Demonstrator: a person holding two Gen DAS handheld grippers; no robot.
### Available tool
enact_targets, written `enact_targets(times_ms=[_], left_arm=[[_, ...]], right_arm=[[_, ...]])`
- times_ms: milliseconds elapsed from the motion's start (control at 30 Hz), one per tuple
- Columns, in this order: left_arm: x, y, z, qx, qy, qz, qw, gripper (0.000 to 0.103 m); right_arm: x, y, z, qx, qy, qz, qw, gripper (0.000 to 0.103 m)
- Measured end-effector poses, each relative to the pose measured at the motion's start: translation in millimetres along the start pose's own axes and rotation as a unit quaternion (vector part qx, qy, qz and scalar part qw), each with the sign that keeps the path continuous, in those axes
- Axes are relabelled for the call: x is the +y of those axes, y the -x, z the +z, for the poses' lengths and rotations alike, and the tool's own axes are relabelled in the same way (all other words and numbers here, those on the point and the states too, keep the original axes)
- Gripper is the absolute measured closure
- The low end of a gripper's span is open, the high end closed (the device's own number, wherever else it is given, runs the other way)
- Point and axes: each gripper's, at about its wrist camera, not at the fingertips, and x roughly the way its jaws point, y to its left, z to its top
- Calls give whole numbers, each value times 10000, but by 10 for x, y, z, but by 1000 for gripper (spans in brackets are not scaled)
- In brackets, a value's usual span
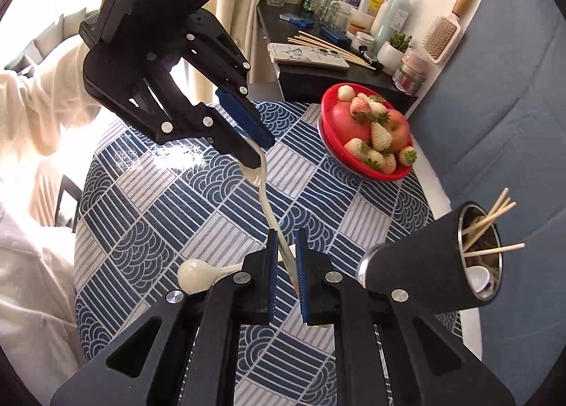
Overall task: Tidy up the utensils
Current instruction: 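Carry the long white spoon up and down into the black cup with both tools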
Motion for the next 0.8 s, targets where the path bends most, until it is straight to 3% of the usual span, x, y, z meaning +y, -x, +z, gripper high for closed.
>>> enact_targets(times_ms=[400, 800], left_arm=[[-241, 36, 1079, -474, -769, -83, 9959, 87], [-135, -306, 1691, -659, -824, -273, 9940, 88]], right_arm=[[-566, 810, -20, 351, -4, -1066, 9937, 93], [-1054, 908, 41, 993, 217, -1606, 9818, 93]])
